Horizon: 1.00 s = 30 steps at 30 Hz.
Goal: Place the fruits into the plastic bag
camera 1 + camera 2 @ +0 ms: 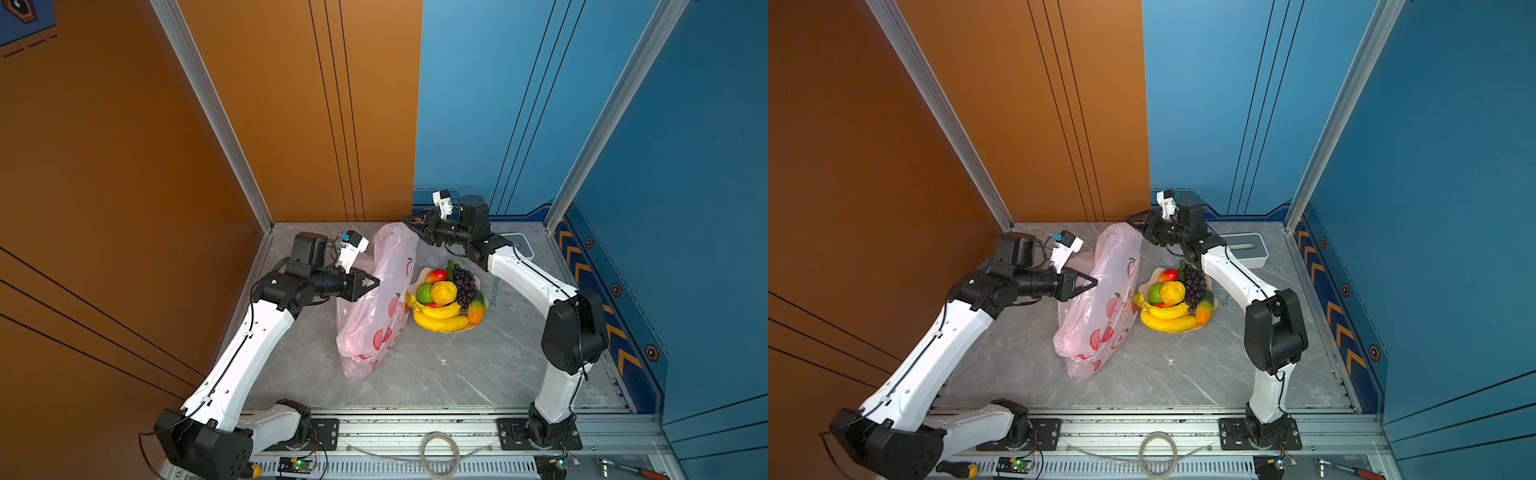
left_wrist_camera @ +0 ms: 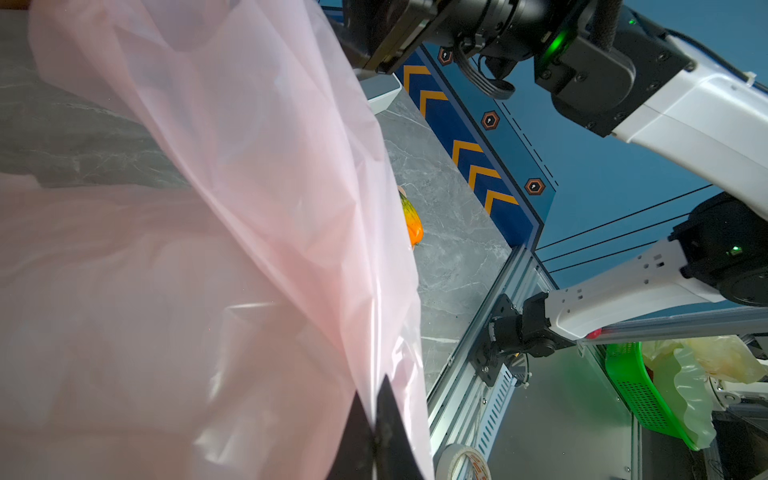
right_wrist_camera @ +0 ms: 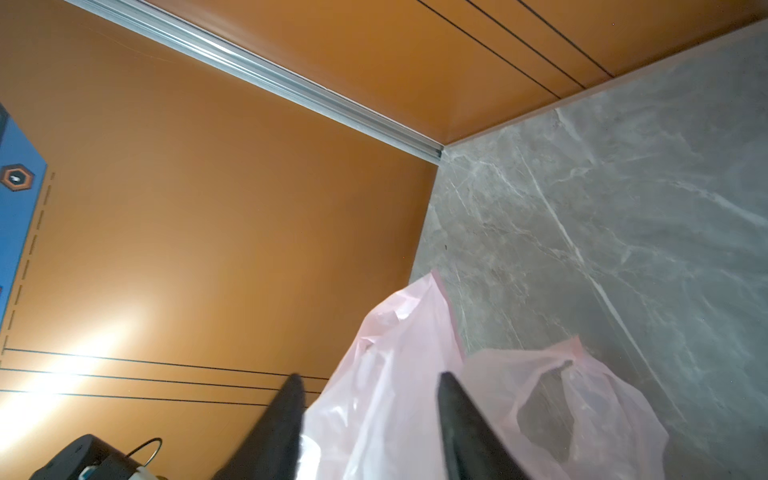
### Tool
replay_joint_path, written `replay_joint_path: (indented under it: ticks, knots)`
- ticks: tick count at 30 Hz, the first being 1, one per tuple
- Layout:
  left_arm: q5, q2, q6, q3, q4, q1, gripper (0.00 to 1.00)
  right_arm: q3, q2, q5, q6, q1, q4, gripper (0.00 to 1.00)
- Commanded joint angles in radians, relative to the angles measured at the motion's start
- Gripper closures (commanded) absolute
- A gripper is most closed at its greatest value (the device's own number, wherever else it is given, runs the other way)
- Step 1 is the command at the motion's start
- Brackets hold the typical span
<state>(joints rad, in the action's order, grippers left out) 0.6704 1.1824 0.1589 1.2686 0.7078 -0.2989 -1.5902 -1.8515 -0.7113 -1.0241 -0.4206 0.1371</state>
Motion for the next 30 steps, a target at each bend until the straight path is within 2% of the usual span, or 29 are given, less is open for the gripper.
replay_joint_path:
  ticks: [1,3,4,6,9,10,15,20,25,28,30]
  knots:
    - [0.002,-0.031,-0.018,-0.019,0.030,0.020,1.00,-0.021,0.007,-0.012,-0.013,-0.006,0.065,0.83]
    - [-0.021,-0.040,-0.013,-0.027,0.033,0.036,1.00,-0.020,0.020,0.003,-0.005,-0.010,0.058,1.00]
    - [-0.032,-0.044,-0.009,-0.030,0.033,0.044,1.00,-0.021,0.025,0.011,-0.001,-0.012,0.052,1.00]
    - [-0.047,-0.050,-0.001,-0.033,0.033,0.065,0.89,-0.023,0.040,0.032,0.014,-0.019,0.045,1.00]
    - [-0.083,-0.055,0.008,-0.027,0.032,0.092,0.84,-0.035,0.072,0.081,0.059,-0.037,0.031,1.00]
    - [-0.093,-0.055,0.011,-0.023,0.032,0.100,0.80,-0.049,0.084,0.101,0.083,-0.047,0.019,1.00]
    - [-0.146,-0.060,0.047,0.011,0.000,0.137,0.49,-0.125,0.145,0.220,0.219,-0.101,-0.068,1.00]
    - [-0.199,-0.128,0.116,0.008,-0.068,0.190,0.22,-0.200,0.216,0.413,0.416,-0.169,-0.180,1.00]
    - [-0.176,-0.217,0.197,-0.006,-0.107,0.248,0.06,-0.264,0.243,0.506,0.519,-0.231,-0.226,1.00]
    - [-0.175,-0.245,0.236,-0.021,-0.098,0.263,0.02,-0.338,0.185,0.481,0.497,-0.232,-0.358,1.00]
    - [-0.198,-0.220,0.262,-0.052,-0.078,0.265,0.01,-0.423,0.098,0.416,0.479,-0.216,-0.500,0.76]
